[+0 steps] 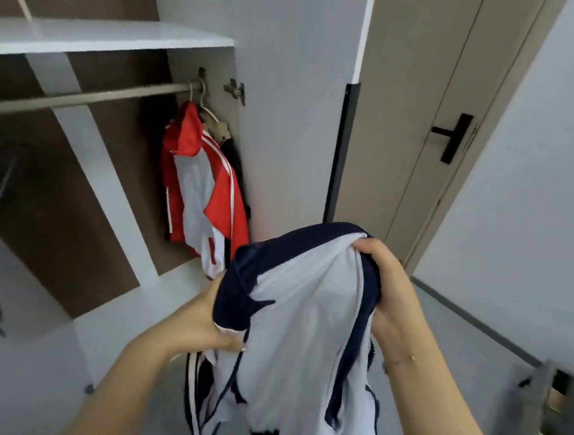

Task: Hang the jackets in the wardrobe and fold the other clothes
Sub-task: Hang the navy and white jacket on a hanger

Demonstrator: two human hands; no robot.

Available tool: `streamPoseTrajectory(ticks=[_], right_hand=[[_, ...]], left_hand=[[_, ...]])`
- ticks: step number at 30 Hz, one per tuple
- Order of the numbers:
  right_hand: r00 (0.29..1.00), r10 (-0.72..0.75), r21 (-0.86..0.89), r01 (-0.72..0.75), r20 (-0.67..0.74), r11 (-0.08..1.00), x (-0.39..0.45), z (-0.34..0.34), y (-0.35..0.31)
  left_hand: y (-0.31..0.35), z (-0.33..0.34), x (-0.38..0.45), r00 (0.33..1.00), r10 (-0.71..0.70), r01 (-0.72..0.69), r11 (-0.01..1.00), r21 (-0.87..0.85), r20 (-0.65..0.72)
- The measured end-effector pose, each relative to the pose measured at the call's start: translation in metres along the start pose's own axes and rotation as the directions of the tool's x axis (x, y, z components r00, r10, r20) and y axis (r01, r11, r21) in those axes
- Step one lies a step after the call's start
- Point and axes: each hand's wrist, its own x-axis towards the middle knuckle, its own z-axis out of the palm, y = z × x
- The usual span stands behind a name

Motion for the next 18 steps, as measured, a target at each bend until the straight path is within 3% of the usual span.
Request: streamPoseTrajectory(ticks=[3,6,7,10,13,14,15,18], right_hand=[[0.988,0.119,0.095,-0.129,0.103,0.987,0.038,0.038,0.012],[0.956,0.2,0.136,-0.232,0.213,0.963,0.081,0.072,0.023],[0.941,0.223,0.141,-0.265,0.254,0.954,0.096,0.083,0.026],[0.884,0.277,0.118,-0.343,0.376,0.932,0.14,0.115,0.032],[0.846,0.314,0.025,-0.359,0.43,0.933,0.182,0.143,0.036],[0.838,0.325,-0.012,-0.356,0.437,0.935,0.196,0.152,0.036],[0.829,0.337,-0.05,-0.353,0.446,0.934,0.209,0.161,0.035],[0.79,0.36,-0.159,-0.325,0.496,0.932,0.24,0.183,0.037]], left_hand=[[-0.034,0.0,0.007,0.948,-0.026,0.016,0.999,-0.034,-0.318],[-0.062,-0.021,0.024,0.736,-0.085,0.059,0.996,-0.062,-0.672],[-0.068,-0.031,0.03,0.673,-0.14,0.082,0.99,-0.115,-0.726],[-0.069,-0.047,0.051,0.597,-0.341,0.033,0.914,-0.403,-0.726],[-0.065,-0.03,0.067,0.4,-0.472,-0.143,0.815,-0.562,-0.786],[-0.063,-0.022,0.07,0.364,-0.493,-0.209,0.784,-0.585,-0.79],[-0.062,-0.017,0.073,0.374,-0.501,-0.255,0.753,-0.606,-0.78],[-0.057,-0.021,0.089,0.558,-0.477,-0.295,0.65,-0.7,-0.679]])
